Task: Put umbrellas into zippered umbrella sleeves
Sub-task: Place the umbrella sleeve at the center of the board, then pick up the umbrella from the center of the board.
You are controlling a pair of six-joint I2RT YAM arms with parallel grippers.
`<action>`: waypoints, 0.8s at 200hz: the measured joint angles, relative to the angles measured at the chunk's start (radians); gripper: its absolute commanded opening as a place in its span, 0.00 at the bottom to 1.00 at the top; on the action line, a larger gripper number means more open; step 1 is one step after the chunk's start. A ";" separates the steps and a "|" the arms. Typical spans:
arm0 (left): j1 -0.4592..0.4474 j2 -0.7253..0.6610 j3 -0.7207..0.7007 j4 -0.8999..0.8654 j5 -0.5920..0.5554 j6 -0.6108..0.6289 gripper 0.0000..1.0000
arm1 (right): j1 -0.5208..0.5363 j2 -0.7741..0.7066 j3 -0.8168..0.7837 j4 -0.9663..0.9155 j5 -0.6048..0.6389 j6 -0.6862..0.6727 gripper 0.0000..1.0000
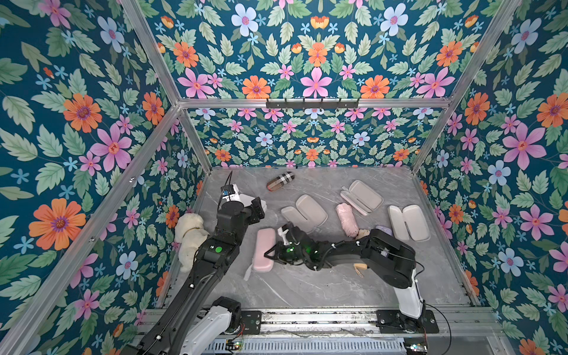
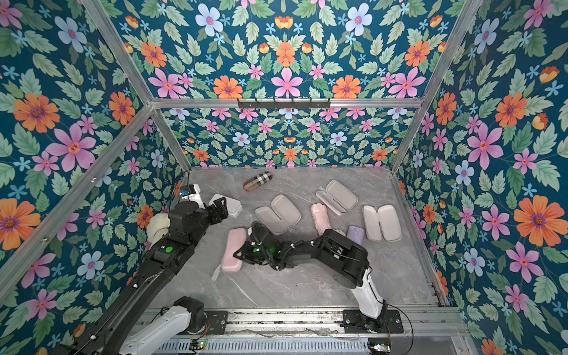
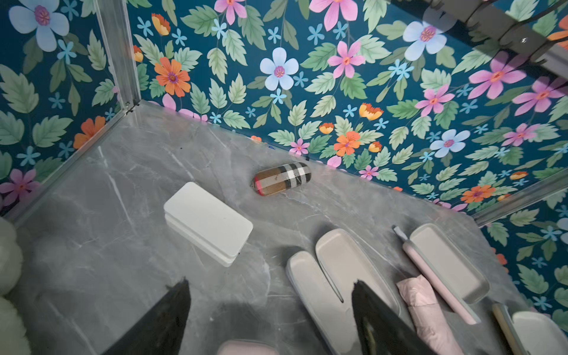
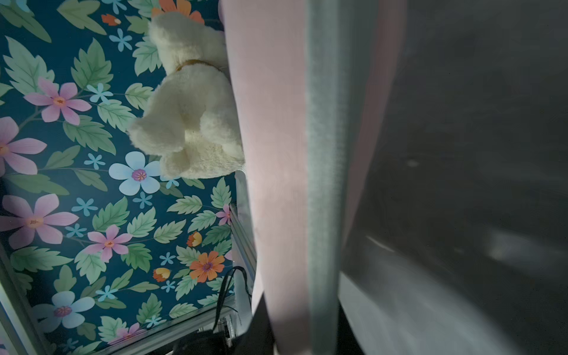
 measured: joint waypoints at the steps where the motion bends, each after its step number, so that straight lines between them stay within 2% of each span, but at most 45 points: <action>1: 0.000 0.000 0.001 -0.002 -0.001 0.002 0.83 | 0.002 0.003 0.005 -0.003 0.002 0.002 0.14; 20: 0.003 -0.004 0.012 -0.032 -0.016 0.002 0.83 | 0.042 0.097 0.145 -0.090 0.013 0.054 0.22; 41: 0.006 0.001 0.027 -0.050 -0.019 0.005 0.83 | 0.056 0.165 0.259 -0.180 0.029 0.089 0.35; 60: 0.006 0.010 0.042 -0.062 -0.018 0.005 0.83 | 0.055 0.165 0.285 -0.240 0.049 0.100 0.52; 75: 0.007 0.014 0.047 -0.066 -0.017 0.005 0.83 | 0.044 0.142 0.277 -0.289 0.056 0.087 0.59; 99: 0.012 0.023 0.059 -0.072 -0.019 0.005 0.84 | -0.004 0.011 0.167 -0.339 0.058 0.026 0.65; 123: 0.020 0.050 0.064 -0.063 -0.020 0.005 0.84 | -0.077 -0.174 0.021 -0.412 0.084 -0.070 0.65; 160: 0.026 0.138 0.026 -0.003 0.013 -0.004 0.79 | -0.249 -0.439 -0.094 -0.605 0.098 -0.321 0.64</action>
